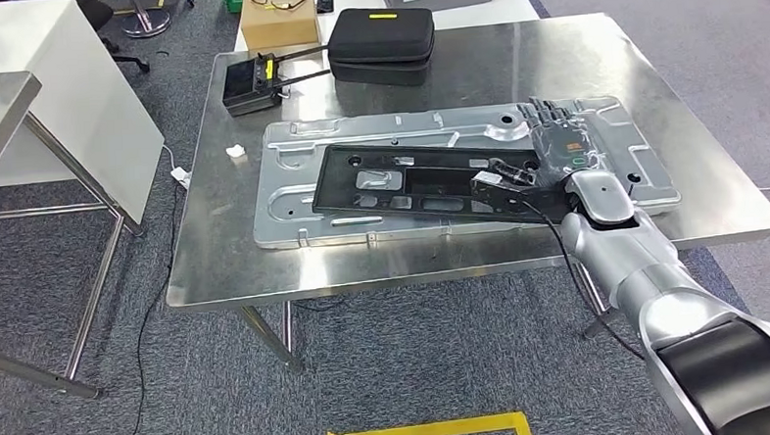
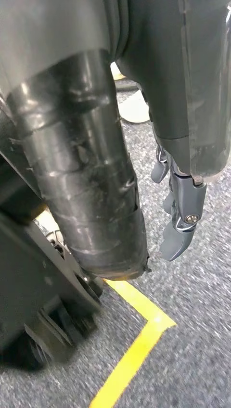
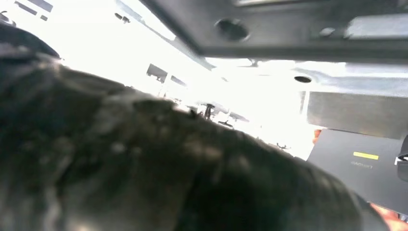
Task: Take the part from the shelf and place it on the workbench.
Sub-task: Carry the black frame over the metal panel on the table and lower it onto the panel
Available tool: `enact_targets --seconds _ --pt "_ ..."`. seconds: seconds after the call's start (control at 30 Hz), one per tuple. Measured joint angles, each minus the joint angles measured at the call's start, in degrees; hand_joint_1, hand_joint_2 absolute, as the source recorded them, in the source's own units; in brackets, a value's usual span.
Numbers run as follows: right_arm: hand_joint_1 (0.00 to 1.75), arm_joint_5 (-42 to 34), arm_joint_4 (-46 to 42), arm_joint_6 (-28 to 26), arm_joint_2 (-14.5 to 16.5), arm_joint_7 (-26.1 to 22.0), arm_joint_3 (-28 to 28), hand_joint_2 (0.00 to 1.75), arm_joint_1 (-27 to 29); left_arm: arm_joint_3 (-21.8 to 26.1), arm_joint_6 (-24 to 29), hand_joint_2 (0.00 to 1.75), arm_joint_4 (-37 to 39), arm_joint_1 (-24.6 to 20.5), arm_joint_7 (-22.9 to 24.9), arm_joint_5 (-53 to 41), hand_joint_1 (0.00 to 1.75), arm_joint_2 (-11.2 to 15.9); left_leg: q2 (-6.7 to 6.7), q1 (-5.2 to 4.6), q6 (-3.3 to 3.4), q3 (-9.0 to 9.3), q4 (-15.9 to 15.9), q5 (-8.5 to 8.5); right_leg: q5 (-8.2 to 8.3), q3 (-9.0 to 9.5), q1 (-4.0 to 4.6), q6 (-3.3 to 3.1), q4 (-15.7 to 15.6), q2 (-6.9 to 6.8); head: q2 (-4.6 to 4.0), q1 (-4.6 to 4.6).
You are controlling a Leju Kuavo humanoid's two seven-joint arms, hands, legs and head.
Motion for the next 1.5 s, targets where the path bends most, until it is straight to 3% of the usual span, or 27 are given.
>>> enact_targets --seconds 0.03,0.07,0.13,0.2,0.3,0.37,0.47,0.5,0.53,0.57,0.67,0.73,0.8,0.87,0.93,1.0,1.03,1.07,1.1,1.17,1.23,1.37,1.43,1.5 --pt "0.0 0.0 -0.8 0.5 -0.4 -0.1 0.0 0.0 0.0 0.1 0.0 0.0 0.0 0.2 0.0 0.2 0.0 0.1 0.01 0.07 -0.08 -0.28 0.7 0.36 -0.03 0.0 -0.02 -0.01 0.1 0.05 0.0 0.0" --pt "0.0 0.1 -1.5 0.7 -0.8 -0.1 0.0 0.0 0.0 0.1 0.0 0.0 0.0 0.3 0.0 0.3 0.0 0.1 0.02 0.12 -0.08 0.58 -1.1 1.8 -0.09 0.01 -0.05 0.03 0.2 0.14 0.0 -0.01" --pt "0.0 0.3 -2.6 0.8 -1.2 0.0 0.0 0.0 0.1 0.2 0.0 0.0 0.0 0.3 0.0 0.5 0.0 0.3 0.04 0.13 0.19 4.29 -8.6 5.41 -0.34 0.01 -0.02 0.32 0.5 0.3 0.0 -0.01" --pt "0.0 0.4 -3.3 0.6 -1.5 0.2 0.0 0.0 0.1 0.4 -0.1 0.0 0.0 0.2 0.2 0.6 0.0 0.3 -0.02 -0.01 0.67 6.98 -14.1 6.93 -0.46 -0.16 0.18 0.89 0.8 0.38 0.0 0.02" --pt "0.0 0.4 -3.5 0.4 -1.9 0.5 0.0 0.0 0.6 0.8 -0.4 0.0 0.0 0.3 1.0 1.1 0.0 0.3 -0.07 -0.08 1.5 7.31 -15.4 7.34 -0.14 -0.4 0.24 1.81 0.7 0.41 0.0 0.02" --pt "0.0 0.3 -3.7 0.2 -2.1 0.6 0.0 0.0 1.0 1.2 -0.5 0.0 0.0 0.1 1.7 1.5 0.0 0.4 0.02 0.05 2.3 7.23 -16.0 7.96 -1.79 -1.01 0.05 2.36 2.2 0.38 0.0 0.03" --pt "0.0 0.1 -3.8 0.1 -2.3 0.6 0.0 0.0 1.7 1.4 -0.6 0.0 0.0 0.0 2.2 1.6 0.0 0.4 0.04 0.06 2.99 6.74 -16.2 8.49 -7.78 -4.47 -0.11 3.02 11.5 0.31 0.0 0.04" --pt "0.0 0.0 -3.8 0.0 -2.3 0.6 0.0 0.0 2.1 1.5 -0.6 0.0 0.0 0.0 2.3 1.6 0.0 0.4 0.03 0.03 3.04 6.57 -16.2 8.54 -8.93 -5.55 -0.12 3.16 14.5 0.31 0.0 0.04" --pt "0.0 -0.1 -3.8 0.0 -2.3 0.6 0.0 0.0 2.5 1.5 -0.7 0.0 0.0 0.1 2.4 1.6 0.0 0.4 0.02 0.02 3.05 6.38 -16.1 8.6 -8.88 -5.83 -0.15 3.24 15.7 0.3 0.0 0.04" --pt "0.0 -0.2 -3.8 0.0 -2.3 0.6 0.0 0.0 2.8 1.6 -0.7 0.0 0.0 0.1 2.4 1.6 0.0 0.4 0.03 0.02 3.01 6.21 -16.0 8.64 -7.82 -5.13 -0.18 3.24 14.9 0.28 0.0 0.04" --pt "0.0 -0.4 -3.8 -0.3 -2.4 0.6 0.0 0.0 3.0 1.6 -0.9 0.0 0.0 0.0 2.3 1.5 0.0 0.4 0.04 -0.03 2.68 5.71 -15.5 8.8 -3.55 0.78 -0.03 2.75 4.5 0.27 0.0 0.03" --pt "0.0 -0.6 -3.8 -0.5 -2.4 0.6 0.0 0.0 3.1 1.6 -0.9 0.0 0.0 0.0 2.1 1.5 0.0 0.4 0.03 -0.11 2.11 5.5 -15.4 9.05 -3.08 2.6 0.32 2.23 0.9 0.32 0.0 0.03" --pt "0.0 -0.7 -3.8 -0.7 -2.4 0.6 0.0 0.0 3.1 1.6 -1.0 0.0 0.0 0.0 2.0 1.4 0.0 0.4 0.0 -0.18 1.35 5.39 -15.6 9.39 -2.72 2.48 0.35 1.55 0.5 0.34 0.0 0.03" --pt "0.0 -0.7 -3.8 -0.7 -2.4 0.5 0.0 0.0 3.1 1.6 -1.0 0.0 0.0 0.0 1.9 1.4 0.0 0.4 -0.03 -0.15 0.71 4.76 -14.5 8.34 -2.1 2.34 0.07 0.65 0.0 0.23 0.0 0.0" --pt "0.0 -0.7 -3.8 -0.8 -2.4 0.5 0.0 0.0 3.2 1.6 -1.0 0.0 0.0 0.1 1.9 1.3 0.0 0.4 -0.03 -0.02 0.31 2.63 -9.3 4.71 -1.59 2.08 -0.04 -0.02 -0.3 0.03 0.0 -0.05" --pt "0.0 -0.7 -3.7 -0.8 -2.4 0.5 0.0 0.0 3.5 1.6 -1.0 0.0 0.0 0.2 1.9 1.3 0.0 0.4 -0.02 0.06 -0.02 -0.25 -1.6 1.0 -1.38 1.66 0.01 -0.26 -0.2 -0.07 0.0 -0.07" --pt "0.0 -0.8 -3.7 -0.8 -2.4 0.5 0.0 0.0 3.7 1.6 -1.0 0.0 0.0 0.3 1.9 1.3 0.0 0.4 -0.01 0.08 -0.13 -0.91 0.6 0.46 -1.33 1.48 0.03 -0.29 -0.1 -0.08 0.0 -0.07" --pt "0.0 -0.8 -3.7 -0.8 -2.4 0.5 0.0 0.0 4.0 1.6 -1.0 0.0 0.0 0.4 1.9 1.3 0.0 0.4 0.0 0.1 -0.18 -0.57 0.7 1.01 -1.32 1.35 0.03 -0.26 0.1 -0.07 0.0 -0.07" --pt "0.0 -0.8 -3.7 -0.8 -2.4 0.5 0.0 0.0 4.1 1.6 -1.0 0.0 0.0 0.4 1.9 1.3 0.0 0.4 0.01 0.11 -0.12 0.94 -1.6 2.57 -1.36 1.29 0.02 -0.2 0.3 -0.04 0.0 -0.07" --pt "0.0 -0.8 -3.7 -0.8 -2.4 0.5 0.0 0.0 4.3 1.6 -1.0 0.0 0.0 0.3 1.9 1.3 0.0 0.5 0.01 0.02 0.31 5.53 -9.6 5.69 -1.53 1.16 0.07 0.1 0.6 -0.02 0.0 -0.06" --pt "0.0 -0.8 -3.7 -0.8 -2.4 0.5 0.0 0.0 4.3 1.6 -1.0 0.0 0.0 0.3 1.9 1.4 0.0 0.6 -0.03 -0.24 0.86 8.08 -14.5 6.67 -1.52 0.92 0.2 0.6 0.8 -0.02 0.0 -0.05" --pt "0.0 -0.9 -3.7 -0.9 -2.5 0.5 0.0 0.0 4.5 1.6 -1.1 0.0 0.0 0.3 1.9 1.5 0.0 0.6 0.12 -0.06 1.99 8.23 -16.1 7.13 -1.6 0.55 0.24 1.78 1.0 0.1 0.0 -0.03" --pt "0.0 -1.0 -3.7 -0.9 -2.6 0.5 0.0 0.0 4.4 1.7 -1.2 0.0 0.0 0.1 1.9 1.6 0.0 0.6 0.26 0.15 2.68 8.26 -16.7 7.69 -4.26 -1.13 0.04 2.37 4.8 0.21 0.0 0.02" --pt "0.0 -1.1 -3.6 -0.9 -2.7 0.5 0.0 0.0 4.6 1.7 -1.3 0.0 0.0 0.1 1.9 1.6 0.0 0.6 0.24 0.11 2.96 7.96 -16.7 7.91 -8.0 -4.53 -0.11 2.95 12.4 0.23 0.0 0.02"
